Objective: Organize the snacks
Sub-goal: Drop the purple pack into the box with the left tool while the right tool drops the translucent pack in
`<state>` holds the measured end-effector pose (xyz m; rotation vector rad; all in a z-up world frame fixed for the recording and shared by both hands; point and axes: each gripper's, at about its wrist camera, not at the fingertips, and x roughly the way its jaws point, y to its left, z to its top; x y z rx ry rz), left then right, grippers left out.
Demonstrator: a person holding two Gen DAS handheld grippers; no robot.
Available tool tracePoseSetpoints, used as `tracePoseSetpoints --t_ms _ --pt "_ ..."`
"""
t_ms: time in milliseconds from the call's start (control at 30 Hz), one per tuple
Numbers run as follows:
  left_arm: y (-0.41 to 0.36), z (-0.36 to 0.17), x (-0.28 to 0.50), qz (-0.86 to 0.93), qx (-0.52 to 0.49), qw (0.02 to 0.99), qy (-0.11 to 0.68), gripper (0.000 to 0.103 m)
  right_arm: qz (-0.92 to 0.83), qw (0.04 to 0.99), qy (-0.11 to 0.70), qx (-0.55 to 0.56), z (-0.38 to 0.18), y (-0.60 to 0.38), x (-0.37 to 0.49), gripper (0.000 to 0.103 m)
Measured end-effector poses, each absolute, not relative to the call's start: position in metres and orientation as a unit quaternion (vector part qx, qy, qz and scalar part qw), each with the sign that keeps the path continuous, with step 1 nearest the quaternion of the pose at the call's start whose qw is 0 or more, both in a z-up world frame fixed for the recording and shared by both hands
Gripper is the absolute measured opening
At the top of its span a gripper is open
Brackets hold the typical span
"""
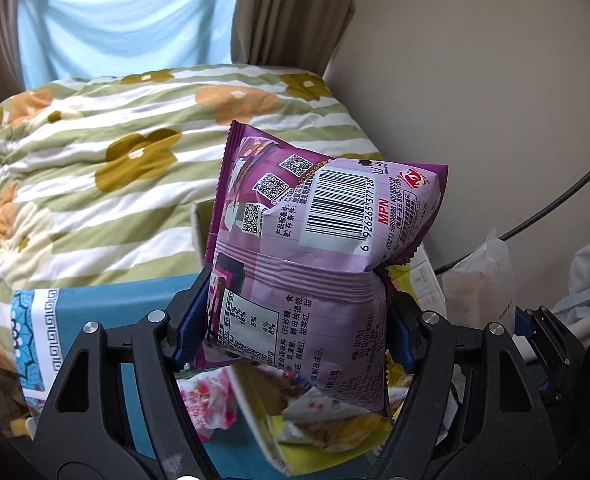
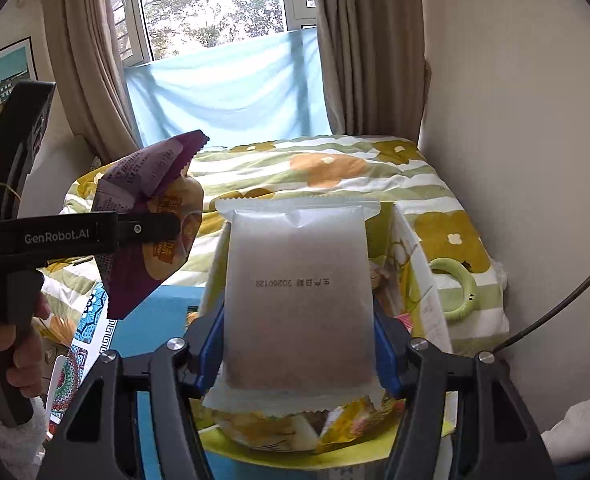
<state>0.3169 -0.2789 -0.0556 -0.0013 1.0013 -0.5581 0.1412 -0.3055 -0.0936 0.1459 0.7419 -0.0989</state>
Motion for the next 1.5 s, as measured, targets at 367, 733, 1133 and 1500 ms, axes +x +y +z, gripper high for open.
tracePoseSetpoints --t_ms 367,733,1133,1500 --pt "-0.382 -0.088 0.350 -0.245 0.003 0.825 0.509 0.096 -0.040 0.913 0.394 0.093 -0.115 -0.397 0.150 0.058" --pt "-0.308 -0.088 0.318 -0.191 0.000 0.840 0.508 0.096 -0.011 0.913 0.396 0.098 -0.117 -0.404 0.161 0.058" --pt "-0.220 -0.098 0.288 -0.123 -0.057 0.841 0.525 0.096 0.074 0.914 0.392 0.078 -0.106 -0.353 0.195 0.058" --pt "-0.174 -0.106 0.264 -0.071 -0.087 0.843 0.526 0.096 0.135 0.886 0.434 0.087 -0.137 -0.313 0.216 0.058"
